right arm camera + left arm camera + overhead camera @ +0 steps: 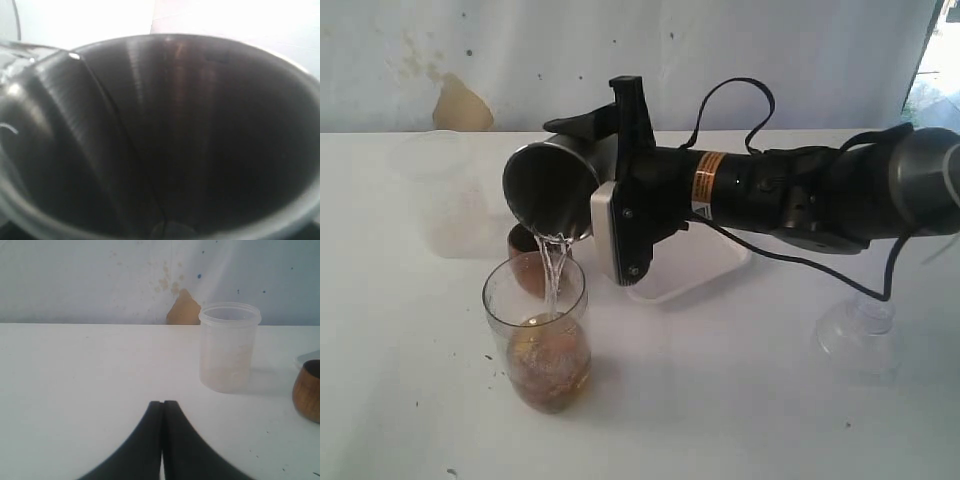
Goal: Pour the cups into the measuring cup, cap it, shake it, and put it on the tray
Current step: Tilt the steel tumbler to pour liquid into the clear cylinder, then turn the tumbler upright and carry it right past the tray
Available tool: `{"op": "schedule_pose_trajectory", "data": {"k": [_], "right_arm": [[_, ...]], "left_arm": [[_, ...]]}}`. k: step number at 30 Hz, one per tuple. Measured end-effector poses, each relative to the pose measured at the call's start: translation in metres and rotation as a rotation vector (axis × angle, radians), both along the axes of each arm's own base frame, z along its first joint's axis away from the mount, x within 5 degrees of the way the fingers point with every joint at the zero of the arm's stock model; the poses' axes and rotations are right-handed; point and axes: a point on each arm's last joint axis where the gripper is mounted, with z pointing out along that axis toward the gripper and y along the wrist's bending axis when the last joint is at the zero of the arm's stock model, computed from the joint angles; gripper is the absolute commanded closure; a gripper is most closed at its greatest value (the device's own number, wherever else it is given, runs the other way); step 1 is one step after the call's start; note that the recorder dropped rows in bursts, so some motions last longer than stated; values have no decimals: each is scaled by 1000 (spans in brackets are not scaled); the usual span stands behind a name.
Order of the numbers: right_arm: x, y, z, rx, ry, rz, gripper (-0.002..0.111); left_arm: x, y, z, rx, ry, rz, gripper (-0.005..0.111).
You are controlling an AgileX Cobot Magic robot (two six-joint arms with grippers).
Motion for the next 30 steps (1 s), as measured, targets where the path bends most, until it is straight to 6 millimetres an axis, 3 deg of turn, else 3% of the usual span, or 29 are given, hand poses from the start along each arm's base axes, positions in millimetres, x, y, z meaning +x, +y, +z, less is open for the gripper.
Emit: {"op": "schedule_pose_trajectory", "data": {"k": [6, 14, 19, 24, 30], "right_arm": [[0, 0, 0, 57, 84, -15, 108], [5, -3, 4, 469, 583, -147, 108], [16, -12, 9, 721, 718, -293, 108], [28, -32, 9, 895, 770, -438, 108], [47, -82, 10, 1051, 778, -571, 108]], "left_arm": [[0, 0, 0, 0, 0, 0, 107], [0, 0, 0, 0, 0, 0, 107], [0, 0, 0, 0, 0, 0, 107], [0, 0, 0, 0, 0, 0, 107], [0, 0, 0, 0, 0, 0, 107]]}}
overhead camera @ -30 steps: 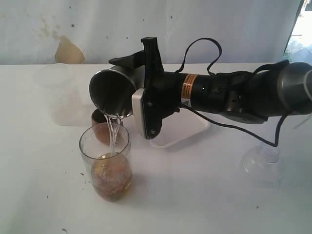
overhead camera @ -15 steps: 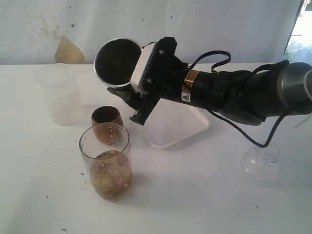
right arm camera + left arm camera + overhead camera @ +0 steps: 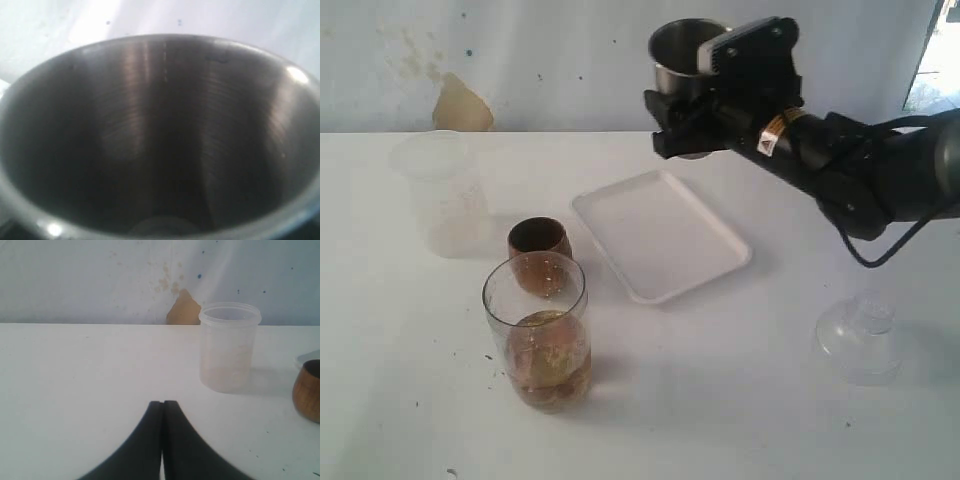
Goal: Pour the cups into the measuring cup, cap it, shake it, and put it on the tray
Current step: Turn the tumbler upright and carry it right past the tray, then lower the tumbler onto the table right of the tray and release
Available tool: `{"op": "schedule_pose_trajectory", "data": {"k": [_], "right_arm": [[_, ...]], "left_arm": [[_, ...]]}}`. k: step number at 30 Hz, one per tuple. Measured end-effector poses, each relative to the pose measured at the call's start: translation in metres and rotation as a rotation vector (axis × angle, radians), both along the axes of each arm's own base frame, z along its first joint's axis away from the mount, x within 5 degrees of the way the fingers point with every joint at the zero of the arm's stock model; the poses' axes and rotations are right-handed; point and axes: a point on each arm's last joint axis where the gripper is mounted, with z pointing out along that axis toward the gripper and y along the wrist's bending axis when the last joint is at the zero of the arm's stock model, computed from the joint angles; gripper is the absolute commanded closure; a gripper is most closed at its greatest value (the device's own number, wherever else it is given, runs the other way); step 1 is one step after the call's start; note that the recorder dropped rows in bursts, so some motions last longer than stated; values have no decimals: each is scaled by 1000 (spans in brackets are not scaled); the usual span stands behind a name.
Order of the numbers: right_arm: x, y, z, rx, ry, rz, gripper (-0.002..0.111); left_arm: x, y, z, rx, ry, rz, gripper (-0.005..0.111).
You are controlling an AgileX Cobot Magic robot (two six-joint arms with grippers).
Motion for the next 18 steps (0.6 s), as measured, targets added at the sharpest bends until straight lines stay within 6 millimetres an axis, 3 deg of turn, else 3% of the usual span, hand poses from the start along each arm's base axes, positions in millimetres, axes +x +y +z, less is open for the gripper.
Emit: {"op": "schedule_pose_trajectory", "data": {"k": [9, 18], "right_arm": [[16, -73, -13, 53, 87, -202, 108], [29, -92, -79, 45, 218, -246, 108]], "left_arm": [[0, 0, 0, 0, 0, 0, 107], [0, 0, 0, 0, 0, 0, 107]]}}
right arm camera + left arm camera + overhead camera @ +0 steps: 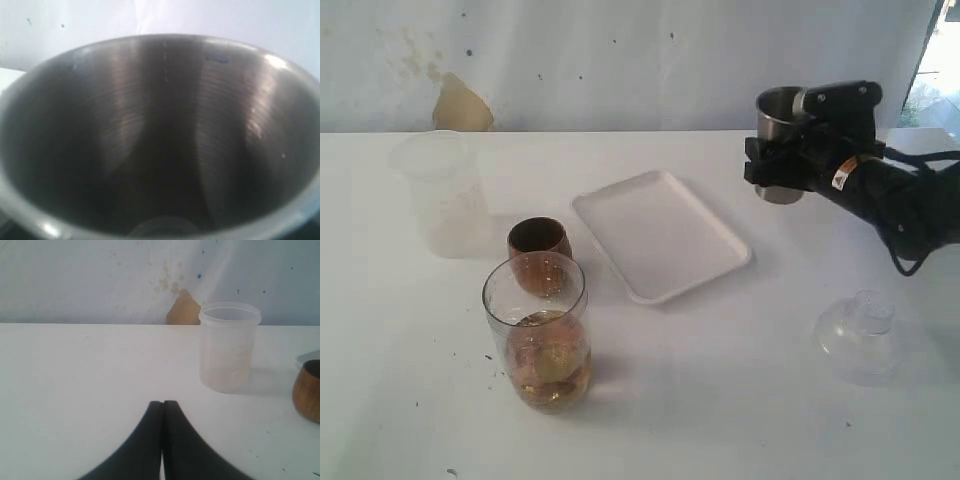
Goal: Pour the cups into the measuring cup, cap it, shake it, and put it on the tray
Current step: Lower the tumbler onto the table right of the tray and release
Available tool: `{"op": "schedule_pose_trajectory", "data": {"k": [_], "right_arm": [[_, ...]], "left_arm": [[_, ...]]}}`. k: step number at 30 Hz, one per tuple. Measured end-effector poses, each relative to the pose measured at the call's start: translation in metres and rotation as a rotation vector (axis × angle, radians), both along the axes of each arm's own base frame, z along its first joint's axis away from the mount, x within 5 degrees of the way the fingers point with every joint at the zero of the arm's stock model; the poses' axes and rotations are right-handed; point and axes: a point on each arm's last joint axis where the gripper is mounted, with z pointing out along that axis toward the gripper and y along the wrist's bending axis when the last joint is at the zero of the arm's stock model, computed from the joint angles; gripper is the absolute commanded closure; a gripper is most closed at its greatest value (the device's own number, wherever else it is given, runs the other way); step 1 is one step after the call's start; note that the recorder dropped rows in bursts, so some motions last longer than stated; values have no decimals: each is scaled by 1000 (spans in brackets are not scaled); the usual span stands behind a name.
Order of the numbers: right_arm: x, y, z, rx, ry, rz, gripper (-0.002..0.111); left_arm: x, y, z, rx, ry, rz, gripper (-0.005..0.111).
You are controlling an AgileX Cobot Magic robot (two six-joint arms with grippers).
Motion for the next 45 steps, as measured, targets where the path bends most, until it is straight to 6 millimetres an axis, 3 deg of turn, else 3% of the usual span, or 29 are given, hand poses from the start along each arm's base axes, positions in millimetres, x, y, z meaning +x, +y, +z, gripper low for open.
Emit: {"op": "schedule_pose_trajectory", "data": {"k": [9, 18, 22, 27, 30, 45], "right_arm": [[11, 4, -53, 31, -8, 34, 108], [16, 4, -54, 2, -32, 42, 106], [16, 4, -60, 2, -18, 42, 81], [15, 4, -68, 2, 0, 42, 39], [16, 3, -68, 3, 0, 40, 23], [18, 3, -64, 8, -22, 38, 20]], "left_arm": [[0, 0, 0, 0, 0, 0, 107], [0, 0, 0, 0, 0, 0, 107], [0, 0, 0, 0, 0, 0, 107], [0, 0, 0, 0, 0, 0, 107], [0, 0, 0, 0, 0, 0, 107], [0, 0, 0, 0, 0, 0, 107]]}}
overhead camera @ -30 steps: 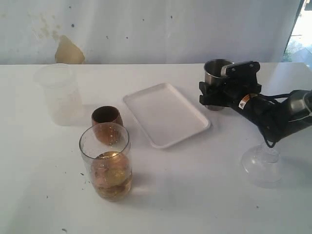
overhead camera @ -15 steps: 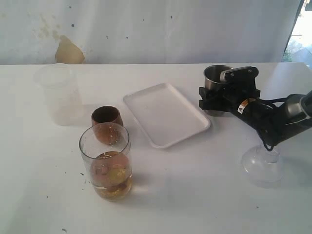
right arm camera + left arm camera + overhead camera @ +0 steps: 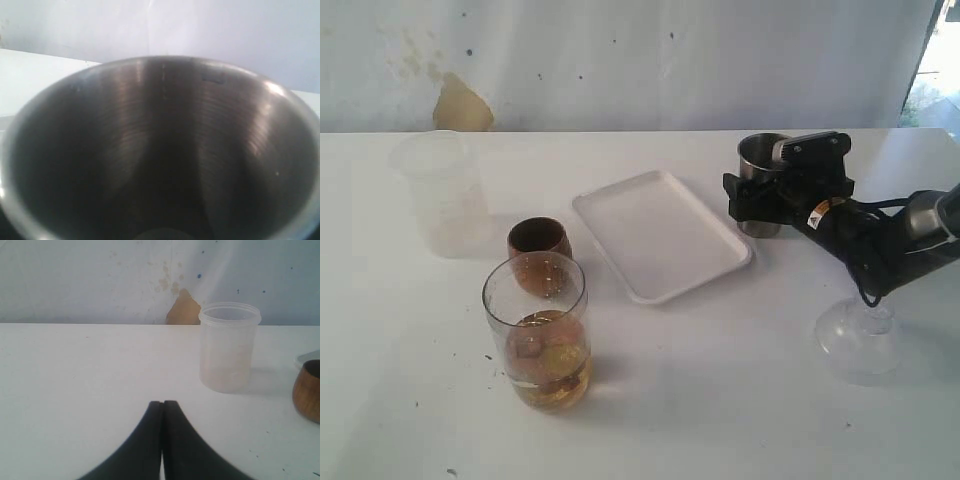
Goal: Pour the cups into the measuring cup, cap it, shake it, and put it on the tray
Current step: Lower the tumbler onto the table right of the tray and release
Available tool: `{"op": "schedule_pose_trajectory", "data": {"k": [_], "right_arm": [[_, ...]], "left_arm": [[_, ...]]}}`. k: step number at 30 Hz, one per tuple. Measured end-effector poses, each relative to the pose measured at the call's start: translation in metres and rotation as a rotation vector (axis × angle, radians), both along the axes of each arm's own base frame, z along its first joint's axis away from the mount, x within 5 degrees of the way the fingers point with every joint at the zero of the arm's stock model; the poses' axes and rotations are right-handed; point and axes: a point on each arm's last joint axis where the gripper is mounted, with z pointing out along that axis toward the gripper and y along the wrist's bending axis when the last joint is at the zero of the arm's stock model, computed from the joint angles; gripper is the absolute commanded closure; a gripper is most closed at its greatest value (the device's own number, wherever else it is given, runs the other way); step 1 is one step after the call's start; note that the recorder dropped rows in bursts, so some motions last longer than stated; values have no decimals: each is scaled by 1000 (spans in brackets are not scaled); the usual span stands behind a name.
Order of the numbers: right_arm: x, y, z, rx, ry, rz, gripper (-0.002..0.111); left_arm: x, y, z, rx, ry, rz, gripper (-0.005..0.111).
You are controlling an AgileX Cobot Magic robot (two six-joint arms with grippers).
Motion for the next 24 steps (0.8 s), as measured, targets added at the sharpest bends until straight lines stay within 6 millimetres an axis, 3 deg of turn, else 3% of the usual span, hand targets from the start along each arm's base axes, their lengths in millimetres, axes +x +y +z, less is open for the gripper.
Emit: {"op": "schedule_pose_trajectory", "data": {"k": [14, 19, 24], "right_arm": [[0, 0, 6, -10, 7, 1, 20], [-1, -1, 3, -19, 38, -4, 3], [-1, -1, 2, -27, 62, -9, 3]], "left_arm": [[0, 0, 0, 0, 0, 0, 107], [0, 0, 0, 0, 0, 0, 107], [0, 0, 0, 0, 0, 0, 107]]}}
